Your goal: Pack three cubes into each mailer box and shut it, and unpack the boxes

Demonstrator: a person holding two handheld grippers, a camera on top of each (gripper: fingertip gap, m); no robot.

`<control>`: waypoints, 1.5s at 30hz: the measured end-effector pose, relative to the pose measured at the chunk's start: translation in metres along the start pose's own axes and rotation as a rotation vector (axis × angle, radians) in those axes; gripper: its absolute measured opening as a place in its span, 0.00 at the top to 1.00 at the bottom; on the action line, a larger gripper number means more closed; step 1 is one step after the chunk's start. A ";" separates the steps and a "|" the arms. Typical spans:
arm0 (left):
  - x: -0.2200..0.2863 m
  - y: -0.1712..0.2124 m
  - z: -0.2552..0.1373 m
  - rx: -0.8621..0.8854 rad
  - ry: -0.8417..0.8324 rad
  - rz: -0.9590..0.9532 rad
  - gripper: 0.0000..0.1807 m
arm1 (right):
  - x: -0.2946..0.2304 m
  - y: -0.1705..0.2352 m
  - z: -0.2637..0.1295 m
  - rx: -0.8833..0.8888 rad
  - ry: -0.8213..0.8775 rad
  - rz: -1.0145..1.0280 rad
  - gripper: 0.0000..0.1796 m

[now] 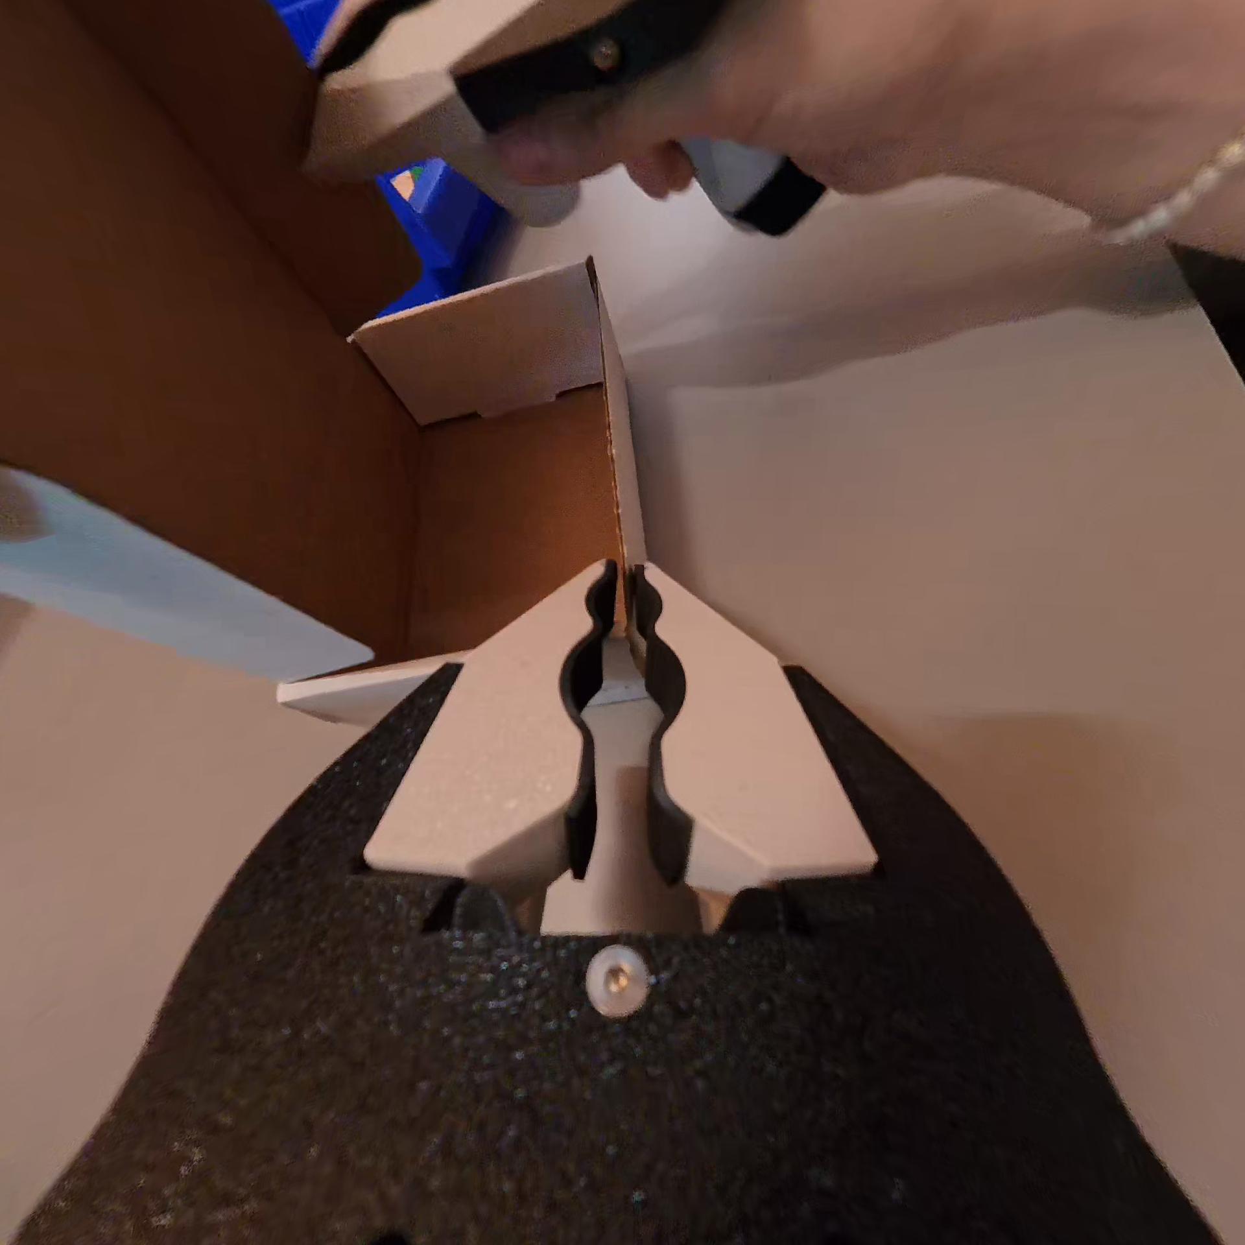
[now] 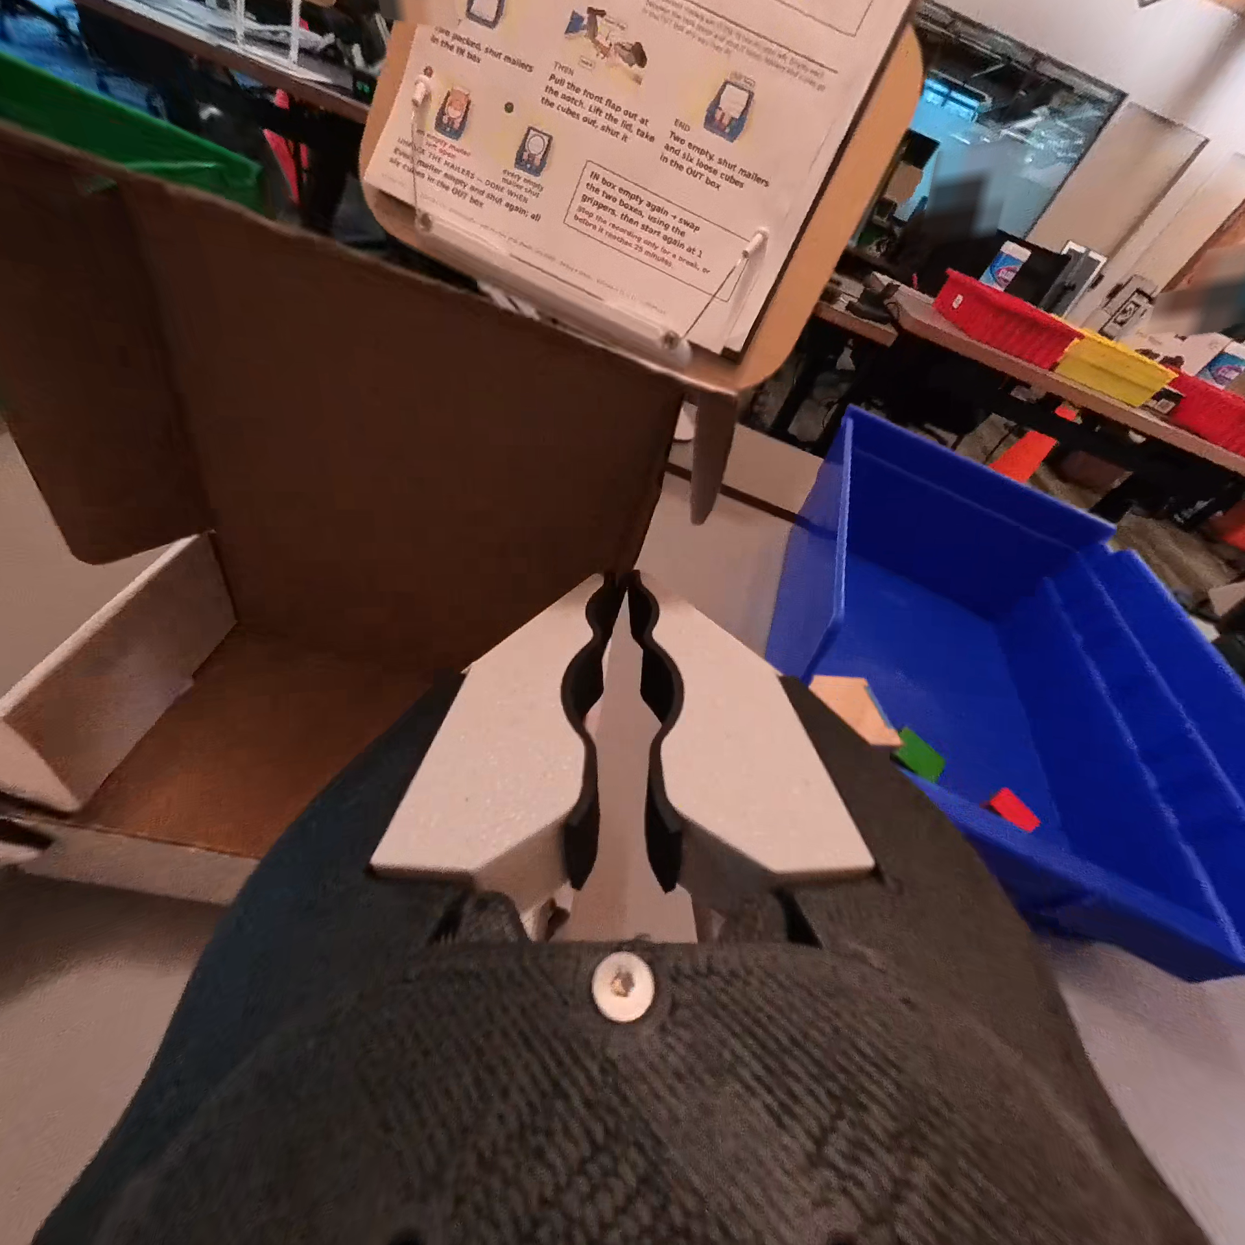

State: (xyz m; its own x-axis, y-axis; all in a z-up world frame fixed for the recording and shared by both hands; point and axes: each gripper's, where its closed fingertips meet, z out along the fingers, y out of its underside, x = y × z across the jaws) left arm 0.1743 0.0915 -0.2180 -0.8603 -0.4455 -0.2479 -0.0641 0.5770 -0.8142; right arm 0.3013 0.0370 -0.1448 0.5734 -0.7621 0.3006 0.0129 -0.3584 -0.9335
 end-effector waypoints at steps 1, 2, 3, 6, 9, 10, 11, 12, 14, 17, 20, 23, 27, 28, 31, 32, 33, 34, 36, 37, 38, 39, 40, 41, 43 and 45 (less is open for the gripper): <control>0.000 -0.001 0.000 0.011 -0.004 -0.011 0.99 | -0.001 0.004 -0.003 0.009 0.004 0.036 0.99; 0.000 -0.002 0.001 0.024 -0.004 -0.021 0.99 | -0.002 0.009 -0.005 0.007 0.009 0.051 0.99; 0.000 -0.002 0.001 0.036 -0.003 -0.032 0.98 | -0.002 0.012 -0.007 0.009 0.015 0.053 0.99; -0.002 -0.005 -0.004 0.045 -0.051 -0.078 0.94 | -0.001 0.016 -0.012 0.000 0.022 0.085 0.99; -0.006 -0.024 -0.023 0.144 -0.147 -0.137 0.96 | -0.001 0.017 -0.016 0.000 0.047 0.061 0.99; -0.010 -0.030 -0.030 0.183 -0.193 -0.179 0.97 | -0.001 0.017 -0.017 0.003 0.053 0.062 0.99; -0.017 -0.032 -0.039 0.205 -0.269 -0.230 0.99 | -0.001 0.017 -0.018 0.007 0.062 0.048 0.99; -0.032 -0.028 -0.049 0.201 -0.396 -0.292 0.99 | -0.002 0.018 -0.019 0.010 0.067 0.034 0.99; -0.060 -0.013 -0.068 0.149 -0.651 -0.353 0.97 | -0.003 0.018 -0.021 0.017 0.069 0.037 0.99; -0.079 -0.010 -0.071 0.090 -0.783 -0.313 0.97 | -0.003 0.018 -0.023 0.017 0.062 0.048 0.99; -0.082 -0.027 -0.055 0.128 -0.742 -0.309 1.00 | -0.004 0.017 -0.026 0.010 0.068 0.031 0.99; -0.093 -0.027 -0.049 0.090 -0.800 -0.314 1.00 | -0.005 0.018 -0.029 0.010 0.074 0.021 0.99; -0.098 -0.023 -0.049 0.068 -0.839 -0.353 0.96 | -0.005 0.019 -0.030 0.016 0.075 0.025 0.99; -0.097 -0.025 -0.050 0.083 -0.841 -0.359 0.95 | -0.005 0.019 -0.029 0.018 0.074 0.028 0.99; -0.103 -0.027 -0.056 0.093 -0.887 -0.342 0.98 | -0.006 0.019 -0.029 0.021 0.076 0.025 0.99; -0.105 -0.026 -0.056 0.090 -0.890 -0.338 0.99 | -0.006 0.018 -0.028 0.023 0.076 0.026 0.99; -0.106 -0.027 -0.054 0.095 -0.883 -0.347 0.99 | -0.006 0.018 -0.028 0.024 0.072 0.030 0.99; -0.107 -0.027 -0.053 0.101 -0.875 -0.359 0.99 | -0.007 0.018 -0.028 0.025 0.069 0.040 0.99; -0.107 -0.025 -0.054 0.102 -0.887 -0.362 0.99 | -0.009 0.018 -0.029 0.021 0.056 0.081 0.98; -0.106 -0.026 -0.053 0.107 -0.886 -0.364 0.99 | -0.011 0.017 -0.030 0.021 0.045 0.112 0.98; -0.103 -0.025 -0.053 0.112 -0.885 -0.371 0.99 | -0.014 0.016 -0.030 0.023 0.026 0.147 0.97; -0.101 -0.024 -0.053 0.113 -0.893 -0.373 0.99 | -0.017 0.015 -0.030 0.025 0.012 0.178 0.97; -0.099 -0.024 -0.054 0.114 -0.903 -0.374 0.99 | -0.018 0.014 -0.029 0.027 0.010 0.195 0.96; -0.096 -0.023 -0.054 0.121 -0.905 -0.383 0.99 | -0.019 0.014 -0.028 0.028 0.014 0.199 0.96; -0.090 -0.022 -0.051 0.136 -0.895 -0.413 0.99 | -0.022 0.020 -0.025 -0.001 0.019 0.178 0.96; -0.086 -0.016 -0.049 0.122 -0.899 -0.409 0.99 | -0.021 0.026 -0.024 -0.024 0.037 0.129 0.96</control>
State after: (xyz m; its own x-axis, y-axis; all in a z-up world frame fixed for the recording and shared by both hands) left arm 0.2245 0.1546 -0.1578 -0.0774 -0.9767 -0.2001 -0.1742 0.2109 -0.9619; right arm 0.2698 0.0301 -0.1708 0.5386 -0.8219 0.1856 -0.0791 -0.2687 -0.9600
